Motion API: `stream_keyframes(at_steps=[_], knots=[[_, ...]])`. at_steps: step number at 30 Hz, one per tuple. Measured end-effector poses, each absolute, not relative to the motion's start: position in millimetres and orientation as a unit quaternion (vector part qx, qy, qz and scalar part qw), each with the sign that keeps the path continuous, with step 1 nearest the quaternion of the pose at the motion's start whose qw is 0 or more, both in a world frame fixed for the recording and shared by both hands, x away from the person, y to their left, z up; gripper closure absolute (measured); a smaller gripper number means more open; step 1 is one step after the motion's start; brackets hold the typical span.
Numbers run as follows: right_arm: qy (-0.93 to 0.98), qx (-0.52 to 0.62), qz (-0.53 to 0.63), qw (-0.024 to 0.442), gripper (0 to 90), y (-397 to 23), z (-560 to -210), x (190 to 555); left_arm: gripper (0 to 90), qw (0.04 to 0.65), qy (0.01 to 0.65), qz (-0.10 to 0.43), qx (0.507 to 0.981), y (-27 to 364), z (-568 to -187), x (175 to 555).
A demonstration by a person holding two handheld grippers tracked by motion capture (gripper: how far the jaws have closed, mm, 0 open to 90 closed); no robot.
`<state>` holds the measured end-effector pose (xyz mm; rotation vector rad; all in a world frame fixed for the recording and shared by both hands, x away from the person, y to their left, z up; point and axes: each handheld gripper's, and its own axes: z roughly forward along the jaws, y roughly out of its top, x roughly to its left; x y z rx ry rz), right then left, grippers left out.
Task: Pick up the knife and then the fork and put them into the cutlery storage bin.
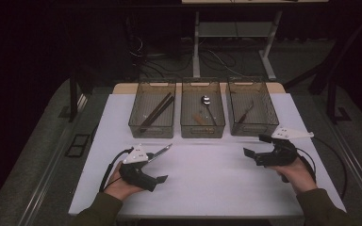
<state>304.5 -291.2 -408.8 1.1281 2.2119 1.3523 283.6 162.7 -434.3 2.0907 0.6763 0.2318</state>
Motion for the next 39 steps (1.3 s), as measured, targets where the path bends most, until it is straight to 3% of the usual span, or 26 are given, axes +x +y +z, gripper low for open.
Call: stream_keyframes(at_steps=[7, 14, 23, 33, 39], knots=[[0.780, 0.384, 0.472, 0.147, 12.0, -283, -424, 284, 6.2, 0.445, 0.283, 0.104, 0.843, 167, -432, 287], [0.788, 0.373, 0.472, 0.130, 12.0, -280, -439, 270, 17.2, 0.440, 0.301, 0.117, 0.838, 178, -428, 296], [0.801, 0.368, 0.453, 0.132, 12.0, -282, -447, 258, 43.9, 0.420, 0.328, 0.123, 0.837, 195, -432, 314], [0.797, 0.377, 0.452, 0.137, 12.0, -287, -446, 258, 63.3, 0.384, 0.329, 0.108, 0.856, 197, -441, 323], [0.795, 0.377, 0.455, 0.137, 12.0, -287, -445, 258, 69.6, 0.361, 0.325, 0.099, 0.868, 201, -443, 321]])
